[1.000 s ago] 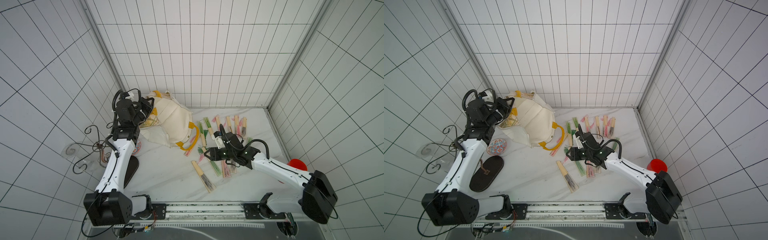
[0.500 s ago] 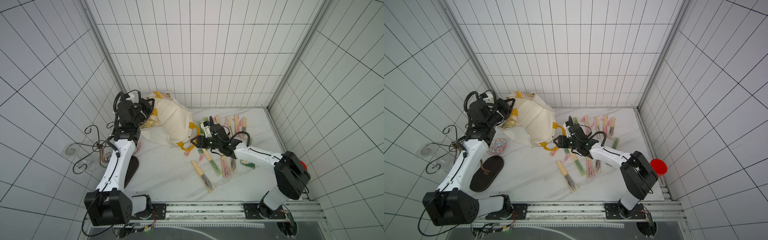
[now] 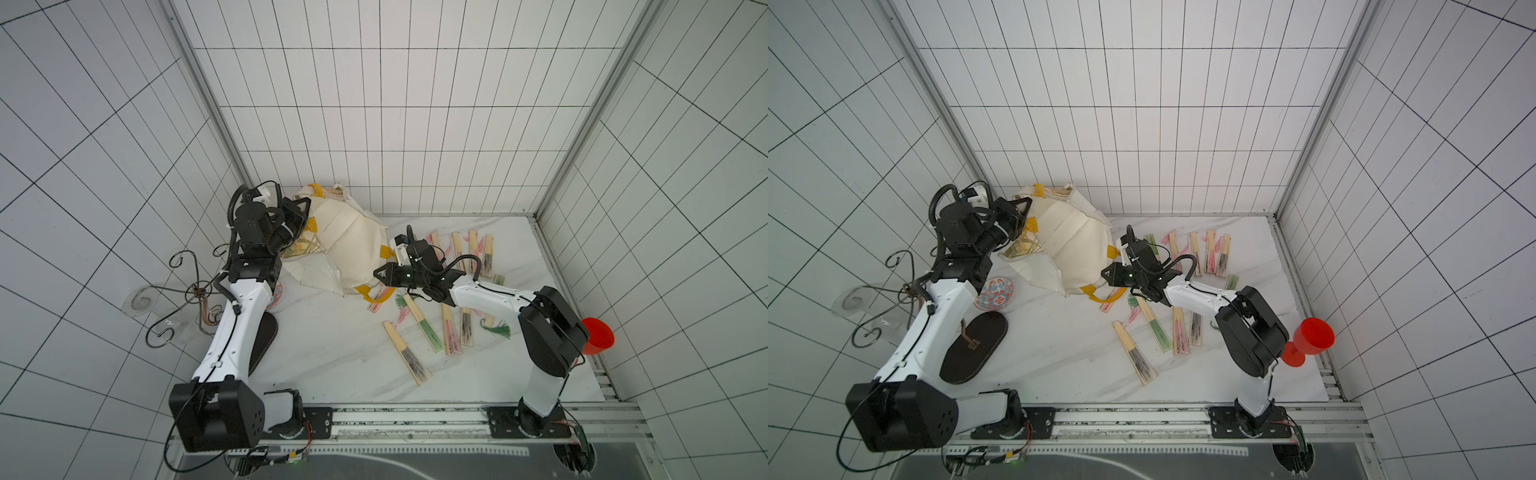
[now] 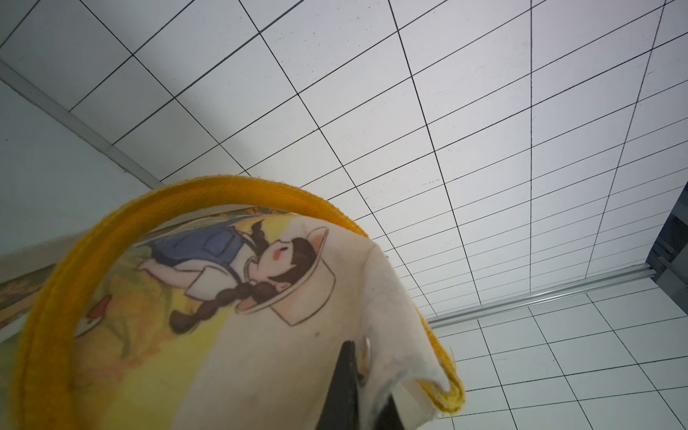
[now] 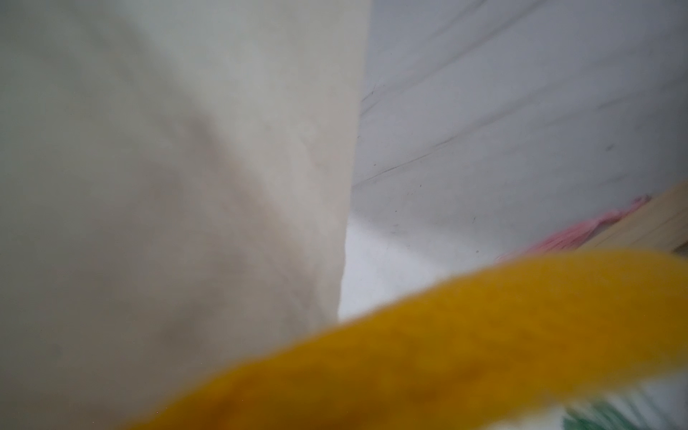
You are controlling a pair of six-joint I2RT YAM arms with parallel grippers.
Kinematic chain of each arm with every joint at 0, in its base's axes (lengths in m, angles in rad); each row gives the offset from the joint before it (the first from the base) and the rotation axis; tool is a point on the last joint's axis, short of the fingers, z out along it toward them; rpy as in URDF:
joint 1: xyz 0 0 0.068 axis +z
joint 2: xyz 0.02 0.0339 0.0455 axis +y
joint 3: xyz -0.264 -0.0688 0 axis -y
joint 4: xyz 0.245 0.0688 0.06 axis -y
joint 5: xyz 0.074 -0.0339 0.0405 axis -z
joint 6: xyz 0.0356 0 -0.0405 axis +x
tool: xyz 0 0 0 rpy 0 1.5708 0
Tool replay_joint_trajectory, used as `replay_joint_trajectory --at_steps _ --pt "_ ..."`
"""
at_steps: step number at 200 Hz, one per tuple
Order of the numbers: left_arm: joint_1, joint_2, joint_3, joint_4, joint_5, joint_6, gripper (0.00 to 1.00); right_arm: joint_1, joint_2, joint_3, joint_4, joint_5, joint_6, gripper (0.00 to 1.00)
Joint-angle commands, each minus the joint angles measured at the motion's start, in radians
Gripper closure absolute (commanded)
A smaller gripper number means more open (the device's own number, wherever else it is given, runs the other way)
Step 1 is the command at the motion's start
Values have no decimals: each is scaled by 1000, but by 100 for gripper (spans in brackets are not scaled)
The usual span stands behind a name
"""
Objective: Take out the folding fans from the tote bags
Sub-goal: Place the canvas bag at the center of the board.
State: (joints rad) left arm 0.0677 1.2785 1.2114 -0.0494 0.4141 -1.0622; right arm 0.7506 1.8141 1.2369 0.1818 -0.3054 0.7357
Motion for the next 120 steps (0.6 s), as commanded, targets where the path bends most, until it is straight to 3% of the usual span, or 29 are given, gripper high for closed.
replay_joint_trajectory --at_steps 1,32,64,88,120 --pt "17 2 6 87 8 -5 100 -16 -28 151 -49 31 -56 100" --pt "53 28 -1 19 -2 103 100 -53 -33 259 -183 85 -135 100" --pt "66 83 28 -165 -60 344 100 -84 16 447 -375 93 -215 100" --pt "66 128 39 -289 -130 494 100 -107 98 614 -496 57 -271 100" --pt "66 187 81 -356 -149 584 100 -135 278 908 -687 -25 -322 100"
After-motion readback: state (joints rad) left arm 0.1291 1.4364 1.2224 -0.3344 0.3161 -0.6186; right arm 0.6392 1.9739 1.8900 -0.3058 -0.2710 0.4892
